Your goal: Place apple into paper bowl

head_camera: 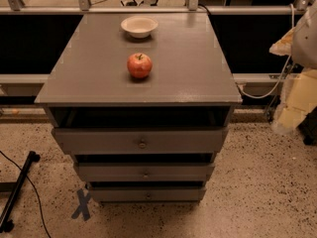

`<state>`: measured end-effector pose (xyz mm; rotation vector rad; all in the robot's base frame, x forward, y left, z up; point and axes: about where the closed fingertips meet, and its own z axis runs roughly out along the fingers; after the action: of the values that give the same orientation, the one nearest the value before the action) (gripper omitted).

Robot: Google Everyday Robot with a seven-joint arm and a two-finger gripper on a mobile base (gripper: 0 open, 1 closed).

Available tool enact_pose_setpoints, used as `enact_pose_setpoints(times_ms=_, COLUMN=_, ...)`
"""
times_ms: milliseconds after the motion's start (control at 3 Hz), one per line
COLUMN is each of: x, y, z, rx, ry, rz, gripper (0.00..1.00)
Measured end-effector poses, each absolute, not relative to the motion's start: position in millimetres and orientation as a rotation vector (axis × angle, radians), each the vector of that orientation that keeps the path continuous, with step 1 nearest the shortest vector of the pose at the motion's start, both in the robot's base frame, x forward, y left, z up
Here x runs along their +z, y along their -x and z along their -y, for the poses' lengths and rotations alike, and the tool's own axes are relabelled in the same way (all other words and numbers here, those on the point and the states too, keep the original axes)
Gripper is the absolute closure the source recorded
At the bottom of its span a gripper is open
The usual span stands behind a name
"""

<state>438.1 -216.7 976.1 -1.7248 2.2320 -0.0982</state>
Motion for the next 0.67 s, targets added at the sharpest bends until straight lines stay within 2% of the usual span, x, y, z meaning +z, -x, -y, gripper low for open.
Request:
enact_pose_setpoints(times_ms=333, x=976, y=-438, z=217, rx=-0.098, ry=1.725, rz=-2.232, gripper=0.0)
enact_pose_setpoints(times_ms=667, x=991, y=-480, z=179, rx=-0.082, ry=1.72, rz=-2.129, gripper=0.0)
